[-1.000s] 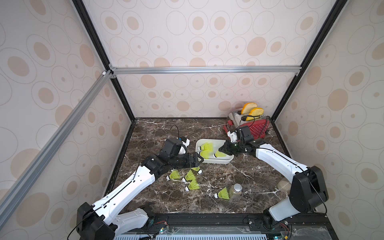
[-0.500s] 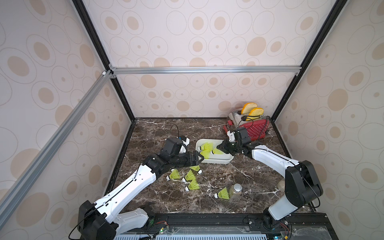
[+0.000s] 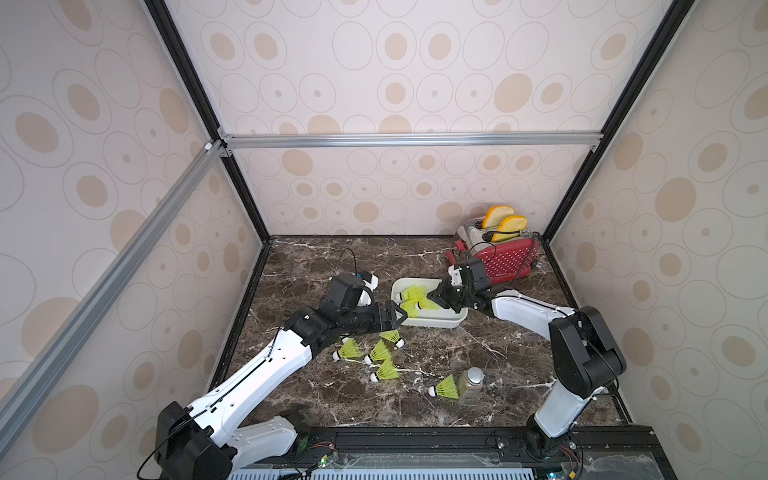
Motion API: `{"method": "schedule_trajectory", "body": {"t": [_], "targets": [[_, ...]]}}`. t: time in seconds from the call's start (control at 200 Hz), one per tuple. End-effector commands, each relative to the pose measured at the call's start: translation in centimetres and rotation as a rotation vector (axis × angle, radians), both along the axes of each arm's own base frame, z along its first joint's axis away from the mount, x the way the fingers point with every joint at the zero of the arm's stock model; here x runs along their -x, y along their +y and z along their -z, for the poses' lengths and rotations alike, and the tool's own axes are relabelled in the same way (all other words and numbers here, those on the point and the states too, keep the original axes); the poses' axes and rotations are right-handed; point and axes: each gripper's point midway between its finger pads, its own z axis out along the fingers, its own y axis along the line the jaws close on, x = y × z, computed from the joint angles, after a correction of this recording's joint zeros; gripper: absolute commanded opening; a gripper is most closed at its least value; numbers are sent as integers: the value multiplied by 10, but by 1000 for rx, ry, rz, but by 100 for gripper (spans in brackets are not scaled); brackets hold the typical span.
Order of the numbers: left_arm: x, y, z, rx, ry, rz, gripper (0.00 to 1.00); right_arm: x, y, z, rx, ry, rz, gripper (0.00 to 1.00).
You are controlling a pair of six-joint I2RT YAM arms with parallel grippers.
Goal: Put the shuttlecocks into the storage box
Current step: Place the shuttlecock in the storage box.
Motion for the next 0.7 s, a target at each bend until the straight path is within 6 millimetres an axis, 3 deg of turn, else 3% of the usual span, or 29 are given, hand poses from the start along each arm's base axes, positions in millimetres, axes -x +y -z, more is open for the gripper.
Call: {"method": "schedule_trajectory", "body": {"t": [0.0,0.696], "targets": [[-1,3,-18,23,-34,-1,87,0,10,5,-33,7,-4,0],[-6,12,-13,-18,-32,-51,88,-2,27,22,-126,41,26,0]]}}
